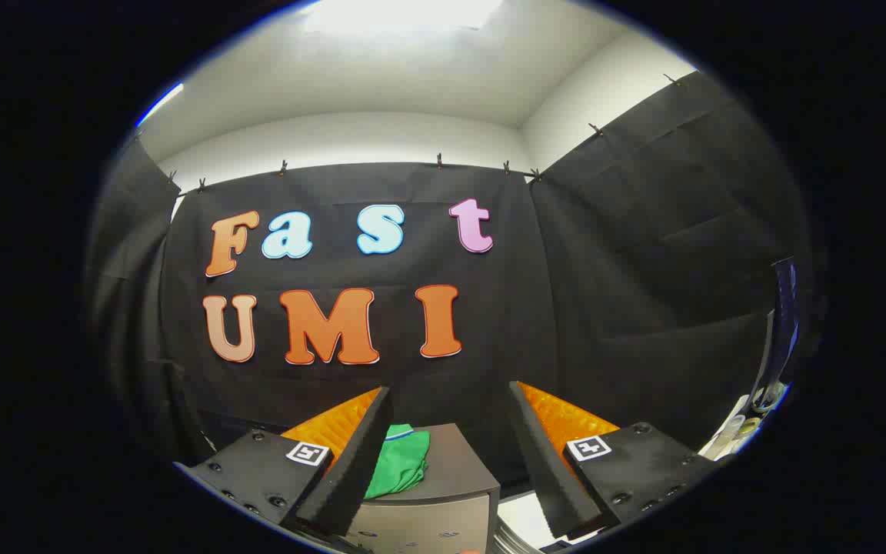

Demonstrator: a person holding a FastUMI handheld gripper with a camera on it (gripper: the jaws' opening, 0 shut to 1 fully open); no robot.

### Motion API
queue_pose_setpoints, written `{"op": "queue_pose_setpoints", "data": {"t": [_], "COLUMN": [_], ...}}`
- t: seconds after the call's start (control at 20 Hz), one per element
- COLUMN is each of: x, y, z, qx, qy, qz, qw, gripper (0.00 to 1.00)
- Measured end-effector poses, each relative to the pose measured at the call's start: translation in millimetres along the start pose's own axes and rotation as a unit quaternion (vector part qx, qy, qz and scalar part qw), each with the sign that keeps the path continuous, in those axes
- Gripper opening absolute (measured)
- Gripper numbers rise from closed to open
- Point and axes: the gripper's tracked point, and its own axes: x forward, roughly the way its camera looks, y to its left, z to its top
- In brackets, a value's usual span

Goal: Put the clothes into the washing machine and then close the washing machine lid.

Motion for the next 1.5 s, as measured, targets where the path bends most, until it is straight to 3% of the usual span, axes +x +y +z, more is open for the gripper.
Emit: {"op": "queue_pose_setpoints", "data": {"t": [0.2, 0.4, 0.7, 1.25, 1.5], "x": [10.2, 9.6, 15.9, 29.6, 64.6], "y": [9.3, 23.5, 22.4, 60.5, 89.7], "z": [-4.5, 20.3, 9.7, -11.0, -11.1], "qx": [0.0, 0.041, 0.006, 0.003, -0.013], "qy": [0.005, -0.042, -0.008, 0.022, 0.043], "qz": [0.005, 0.023, 0.018, 0.047, 0.054], "qw": [1.0, 0.998, 1.0, 0.999, 0.998], "gripper": [0.96, 0.96, 0.96, 0.96, 0.96]}}
